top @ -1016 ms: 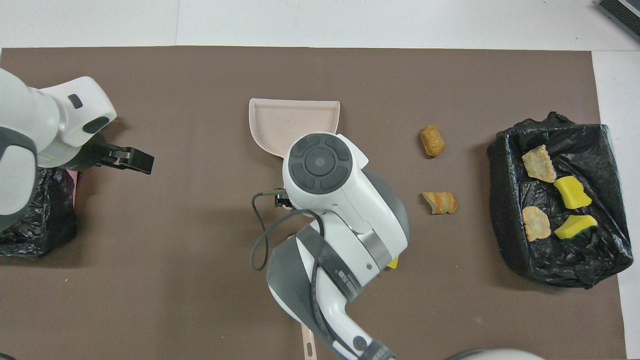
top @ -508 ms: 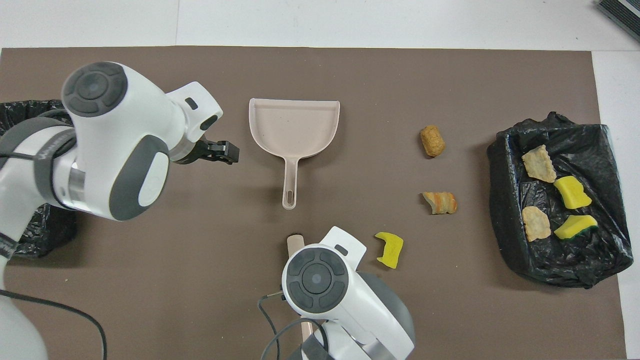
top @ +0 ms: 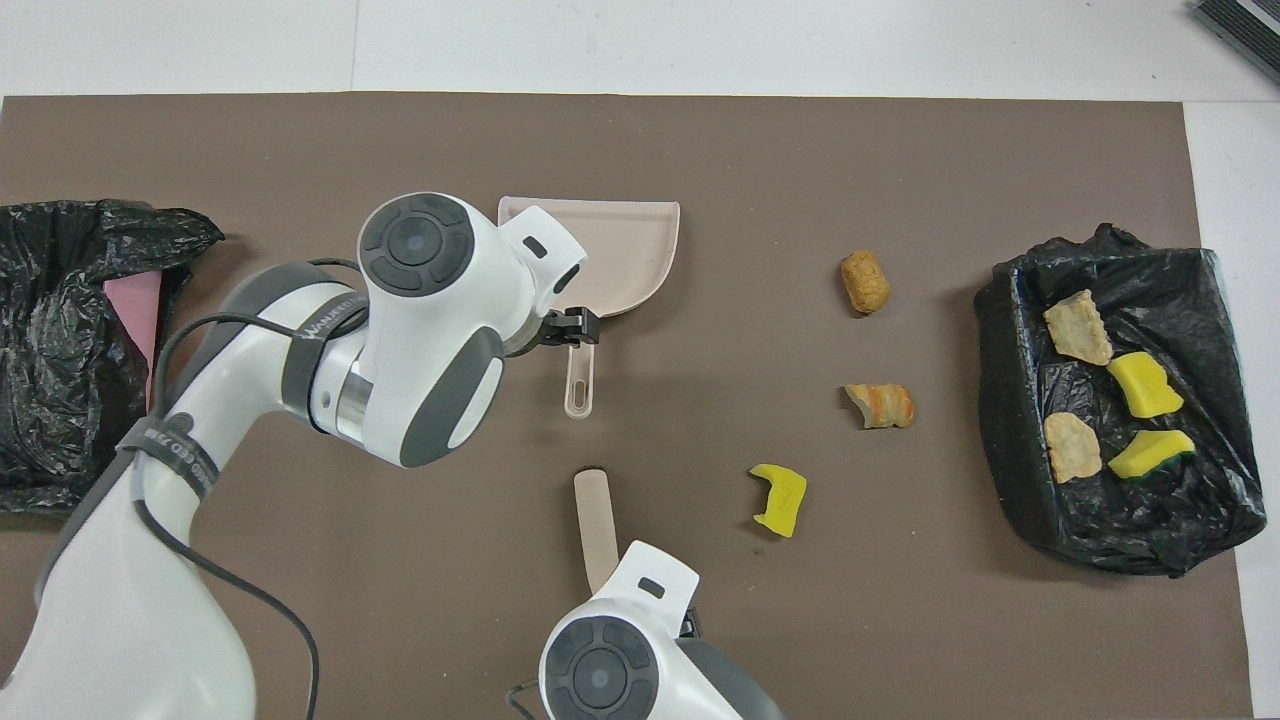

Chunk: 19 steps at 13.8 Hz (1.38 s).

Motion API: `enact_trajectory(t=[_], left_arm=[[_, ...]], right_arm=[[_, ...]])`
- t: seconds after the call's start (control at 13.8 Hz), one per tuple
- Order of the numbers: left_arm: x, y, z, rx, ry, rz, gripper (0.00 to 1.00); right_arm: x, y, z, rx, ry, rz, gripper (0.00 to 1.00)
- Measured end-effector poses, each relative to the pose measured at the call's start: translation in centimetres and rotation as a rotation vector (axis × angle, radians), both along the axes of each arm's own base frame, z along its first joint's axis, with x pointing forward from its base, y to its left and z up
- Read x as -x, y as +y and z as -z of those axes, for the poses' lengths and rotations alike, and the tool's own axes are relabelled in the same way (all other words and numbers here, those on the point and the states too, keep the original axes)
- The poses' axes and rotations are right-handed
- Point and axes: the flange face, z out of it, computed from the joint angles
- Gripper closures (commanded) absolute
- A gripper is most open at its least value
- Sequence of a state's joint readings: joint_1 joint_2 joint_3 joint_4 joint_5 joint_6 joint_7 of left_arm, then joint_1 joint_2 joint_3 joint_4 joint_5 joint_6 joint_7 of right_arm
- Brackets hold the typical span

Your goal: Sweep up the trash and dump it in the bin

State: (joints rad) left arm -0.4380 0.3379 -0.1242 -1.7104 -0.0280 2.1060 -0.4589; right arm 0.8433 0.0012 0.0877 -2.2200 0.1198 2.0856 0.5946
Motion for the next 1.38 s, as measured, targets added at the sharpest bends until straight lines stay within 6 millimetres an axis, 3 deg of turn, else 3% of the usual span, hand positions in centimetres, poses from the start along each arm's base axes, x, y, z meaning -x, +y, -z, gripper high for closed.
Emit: enact_trajectory(t=[0.15, 0.22, 0.44, 0.58, 0.65, 0.73, 0.8, 0.87, 0.94, 1.09, 1.23, 1.38], left_arm=[[0.9, -2.2, 1.4, 0.002, 0.003, -0.001, 0.02], [1.0, -2.7, 2.1, 0.005, 0.003, -0.005, 0.21], [0.7, -2.7, 2.9, 0.006, 0.001, -0.013, 0.48], [0.7, -2.7, 3.0, 0.006, 0.001, -0.014, 0.89], [0.6, -2.7, 3.0, 0.006, 0.000, -0.014, 0.91], [0.6, -2.7, 3.0, 0.007, -0.002, -0.014, 0.91], [0.6, -2.7, 3.0, 0.007, -0.002, -0.013, 0.85], [0.6, -2.7, 3.0, 0.007, -0.002, -0.013, 0.42], [0.6, -2.7, 3.0, 0.007, -0.002, -0.013, 0.30], [0.6, -2.6, 3.1, 0.007, -0.003, -0.014, 0.31], [0.5, -2.7, 3.5, 0.009, -0.004, -0.014, 0.57], [0.6, -2.8, 4.3, 0.007, 0.000, -0.012, 0.69]], right_arm=[[1.5, 0.4, 1.0, 0.006, 0.000, -0.014, 0.00], [1.9, 0.6, 1.3, 0.003, -0.003, -0.020, 0.00], [3.0, 0.7, 2.6, -0.009, -0.019, -0.018, 0.00], [3.1, 0.7, 2.8, -0.012, -0.023, -0.017, 0.00], [3.1, 0.7, 2.8, -0.013, -0.024, -0.017, 0.07], [3.1, 0.7, 2.8, -0.013, -0.024, -0.016, 0.29], [3.1, 0.7, 2.8, -0.013, -0.024, -0.016, 0.52], [3.1, 0.7, 2.8, -0.013, -0.024, -0.016, 0.76], [3.1, 0.7, 2.8, -0.013, -0.024, -0.016, 0.98], [3.1, 0.6, 2.8, -0.012, -0.023, -0.015, 1.00], [3.1, 0.6, 2.9, -0.011, -0.023, -0.015, 1.00], [2.9, 0.5, 2.9, -0.011, -0.022, -0.010, 1.00]])
